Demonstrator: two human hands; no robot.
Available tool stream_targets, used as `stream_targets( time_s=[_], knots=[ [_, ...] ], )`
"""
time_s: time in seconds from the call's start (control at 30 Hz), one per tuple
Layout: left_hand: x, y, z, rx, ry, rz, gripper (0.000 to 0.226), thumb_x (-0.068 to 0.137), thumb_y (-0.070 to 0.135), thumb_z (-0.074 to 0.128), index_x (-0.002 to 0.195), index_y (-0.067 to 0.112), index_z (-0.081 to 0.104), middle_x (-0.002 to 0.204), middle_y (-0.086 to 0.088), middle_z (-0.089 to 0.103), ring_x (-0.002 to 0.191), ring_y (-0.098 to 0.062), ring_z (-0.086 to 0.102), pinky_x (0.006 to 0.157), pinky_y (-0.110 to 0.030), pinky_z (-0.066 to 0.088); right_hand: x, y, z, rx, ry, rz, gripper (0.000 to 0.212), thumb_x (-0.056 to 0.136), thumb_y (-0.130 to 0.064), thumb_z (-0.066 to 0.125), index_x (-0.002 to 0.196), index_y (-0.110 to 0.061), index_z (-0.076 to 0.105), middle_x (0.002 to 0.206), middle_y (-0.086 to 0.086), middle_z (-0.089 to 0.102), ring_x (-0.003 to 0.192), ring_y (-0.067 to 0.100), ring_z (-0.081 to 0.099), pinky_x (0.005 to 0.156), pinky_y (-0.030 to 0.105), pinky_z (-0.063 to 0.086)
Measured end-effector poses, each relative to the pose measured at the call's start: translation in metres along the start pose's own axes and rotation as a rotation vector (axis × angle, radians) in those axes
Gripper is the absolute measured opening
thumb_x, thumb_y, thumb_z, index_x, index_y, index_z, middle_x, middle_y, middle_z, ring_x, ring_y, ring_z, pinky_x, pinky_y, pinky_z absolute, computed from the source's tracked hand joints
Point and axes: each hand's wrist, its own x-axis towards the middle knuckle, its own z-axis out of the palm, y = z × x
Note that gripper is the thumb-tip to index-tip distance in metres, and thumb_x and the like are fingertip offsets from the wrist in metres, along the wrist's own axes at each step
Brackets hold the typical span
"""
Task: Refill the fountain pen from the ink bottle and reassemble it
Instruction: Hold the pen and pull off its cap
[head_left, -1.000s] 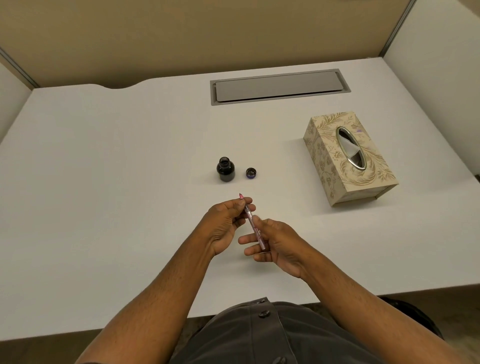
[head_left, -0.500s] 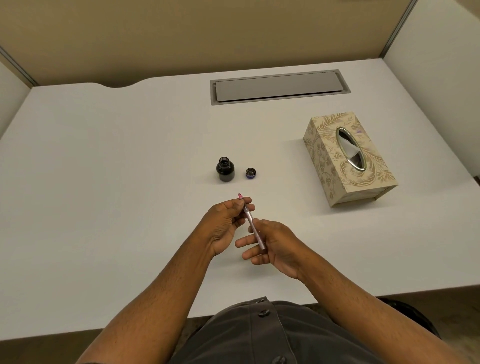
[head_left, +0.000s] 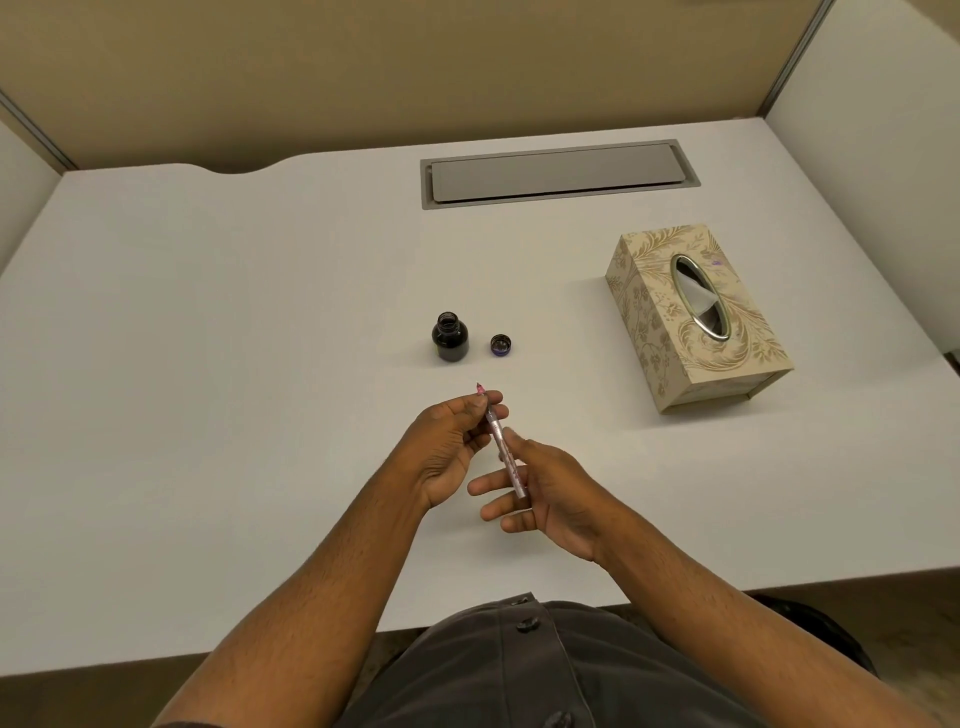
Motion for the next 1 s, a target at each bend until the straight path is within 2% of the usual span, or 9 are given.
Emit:
stream_targets(
  time_s=[0.1, 0.2, 0.27, 0.4, 0.5, 0.57, 0.7, 0.87, 1.0],
  knots=[
    [-0.0001, 0.0004, 0.0007, 0.01, 0.002, 0.007, 0.021, 0.096, 0.012, 0.05, 0.099, 0.009, 0.071, 0.087, -0.003, 0.075, 0.088, -0.013, 0.064, 0.086, -0.027, 0.046, 0.0, -0.0002, -0.0004, 0.008, 0.006, 0.006, 0.041, 0.101, -0.045, 0.033, 0.115, -0.013, 0.055, 0.1, 0.015, 0.075, 0.072, 0.025, 0.071, 0.06, 0.031, 0.056],
    [0.0001, 0.0006, 0.0001, 0.005, 0.005, 0.003, 0.021, 0.097, 0.012, 0.049, 0.099, 0.01, 0.071, 0.088, -0.003, 0.075, 0.089, -0.012, 0.064, 0.087, -0.027, 0.045, -0.0004, 0.0006, 0.0001, 0.004, 0.006, -0.047, 0.028, 0.098, -0.039, 0.049, 0.105, -0.012, 0.051, 0.1, 0.015, 0.075, 0.072, 0.025, 0.071, 0.06, 0.031, 0.056],
    [-0.0001, 0.0011, -0.0001, 0.005, 0.007, 0.002, 0.021, 0.097, 0.012, 0.05, 0.099, 0.009, 0.071, 0.088, -0.003, 0.075, 0.09, -0.013, 0.064, 0.089, -0.029, 0.044, -0.0013, 0.0005, 0.0012, 0.018, 0.015, -0.053, 0.036, 0.093, -0.043, 0.056, 0.108, -0.012, 0.048, 0.101, 0.014, 0.075, 0.073, 0.026, 0.071, 0.06, 0.032, 0.057],
    [-0.0009, 0.002, -0.0005, 0.005, 0.016, 0.005, 0.021, 0.096, 0.012, 0.05, 0.098, 0.01, 0.071, 0.087, -0.003, 0.075, 0.09, -0.013, 0.064, 0.087, -0.028, 0.045, -0.0013, 0.0003, 0.001, 0.042, 0.014, -0.01, 0.036, 0.101, -0.041, 0.036, 0.119, -0.013, 0.05, 0.101, 0.016, 0.075, 0.073, 0.028, 0.071, 0.06, 0.034, 0.056],
    [-0.0014, 0.0021, -0.0005, -0.001, 0.02, 0.003, 0.021, 0.097, 0.012, 0.05, 0.099, 0.01, 0.071, 0.087, -0.003, 0.075, 0.09, -0.013, 0.064, 0.086, -0.027, 0.045, -0.0016, 0.0009, 0.0018, 0.018, 0.002, -0.037, 0.027, 0.099, -0.035, 0.044, 0.112, -0.012, 0.049, 0.101, 0.015, 0.075, 0.073, 0.027, 0.071, 0.061, 0.034, 0.056],
    [-0.002, 0.0022, -0.0003, 0.002, 0.02, 0.004, 0.021, 0.097, 0.012, 0.049, 0.099, 0.01, 0.071, 0.087, -0.003, 0.075, 0.09, -0.013, 0.064, 0.087, -0.028, 0.045, -0.0018, 0.0007, 0.0032, 0.024, 0.0, -0.038, 0.03, 0.096, -0.041, 0.049, 0.113, -0.016, 0.048, 0.102, 0.015, 0.075, 0.074, 0.027, 0.071, 0.06, 0.033, 0.057],
    [-0.0028, 0.0024, 0.0001, -0.003, 0.03, 0.008, 0.022, 0.097, 0.011, 0.049, 0.099, 0.009, 0.07, 0.087, -0.003, 0.075, 0.091, -0.014, 0.064, 0.088, -0.028, 0.046, -0.0023, -0.0004, 0.003, 0.01, -0.012, -0.002, 0.035, 0.1, -0.038, 0.038, 0.117, -0.013, 0.055, 0.101, 0.017, 0.074, 0.072, 0.027, 0.071, 0.062, 0.034, 0.057],
    [-0.0025, 0.0028, 0.0002, 0.0, 0.037, 0.009, 0.022, 0.097, 0.012, 0.049, 0.098, 0.011, 0.071, 0.087, -0.002, 0.075, 0.092, -0.014, 0.064, 0.09, -0.029, 0.045, -0.0033, 0.0012, 0.0027, 0.006, 0.014, -0.015, 0.026, 0.094, -0.035, 0.053, 0.111, -0.015, 0.05, 0.097, 0.016, 0.075, 0.067, 0.026, 0.069, 0.06, 0.033, 0.056],
    [-0.0022, 0.0034, -0.0001, -0.003, 0.035, 0.013, 0.021, 0.097, 0.013, 0.05, 0.099, 0.011, 0.071, 0.087, -0.002, 0.075, 0.09, -0.013, 0.064, 0.086, -0.027, 0.046, -0.0044, 0.0014, 0.0014, 0.056, 0.009, 0.028, 0.033, 0.098, -0.035, 0.037, 0.118, -0.013, 0.052, 0.088, 0.016, 0.071, 0.059, 0.024, 0.063, 0.056, 0.031, 0.053]
  ],
)
